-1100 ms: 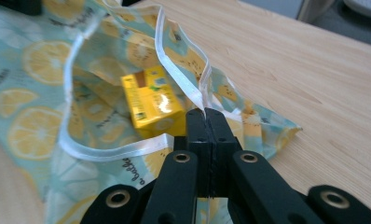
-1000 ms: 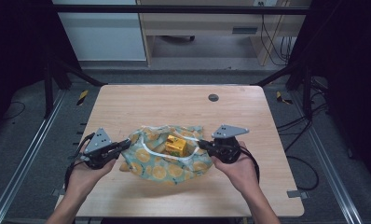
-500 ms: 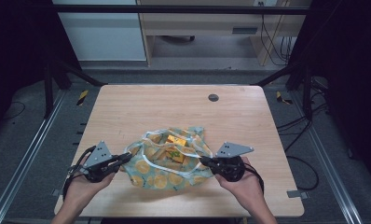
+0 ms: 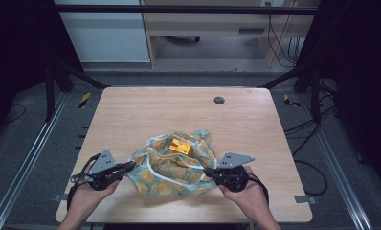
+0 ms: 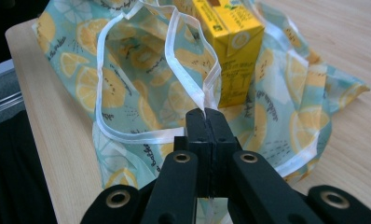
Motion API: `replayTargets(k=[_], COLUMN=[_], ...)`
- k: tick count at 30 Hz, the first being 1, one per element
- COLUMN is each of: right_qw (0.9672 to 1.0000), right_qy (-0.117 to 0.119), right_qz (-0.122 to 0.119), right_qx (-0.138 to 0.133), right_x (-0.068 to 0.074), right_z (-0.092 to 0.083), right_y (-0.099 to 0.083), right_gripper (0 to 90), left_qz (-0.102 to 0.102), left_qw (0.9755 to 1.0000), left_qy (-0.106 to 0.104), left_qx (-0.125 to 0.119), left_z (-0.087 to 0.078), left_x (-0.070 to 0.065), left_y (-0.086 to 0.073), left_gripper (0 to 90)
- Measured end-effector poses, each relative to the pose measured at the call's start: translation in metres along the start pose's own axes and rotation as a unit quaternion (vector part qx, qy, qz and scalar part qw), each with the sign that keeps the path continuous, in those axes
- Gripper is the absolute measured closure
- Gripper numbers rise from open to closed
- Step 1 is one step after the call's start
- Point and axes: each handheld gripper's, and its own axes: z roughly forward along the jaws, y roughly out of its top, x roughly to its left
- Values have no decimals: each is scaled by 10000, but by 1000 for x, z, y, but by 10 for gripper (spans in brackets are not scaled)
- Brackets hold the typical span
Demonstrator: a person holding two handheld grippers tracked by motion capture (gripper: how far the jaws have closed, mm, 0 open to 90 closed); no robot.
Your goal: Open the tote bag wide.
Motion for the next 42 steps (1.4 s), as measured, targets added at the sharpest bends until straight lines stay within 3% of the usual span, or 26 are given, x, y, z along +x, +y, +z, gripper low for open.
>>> replayTargets(k=[9,17,30,32,36,42], right_qw=[9996,9989,9983,9984,9988,9988], right_qy=[62,-84,-298,-290,-378,-460], right_qz=[-53,-26,115,129,45,-138], right_qx=[264,457,492,467,321,24], right_x=[4,0,-3,-2,2,4], right_z=[11,18,21,20,16,2], right_y=[-12,-23,-38,-39,-37,-19], right_gripper=[900,898,872,838,682,455], left_qz=[-45,-110,-137,-149,-169,-126], left_qw=[9999,9995,9986,9985,9986,9986], left_qy=[-15,-27,-59,-61,-69,-89], left_qx=[100,280,500,515,494,503], left_z=[2,7,18,19,20,22], left_x=[1,3,2,2,2,-1], left_y=[-8,-17,-25,-27,-29,-29], left_gripper=[897,896,895,895,894,893])
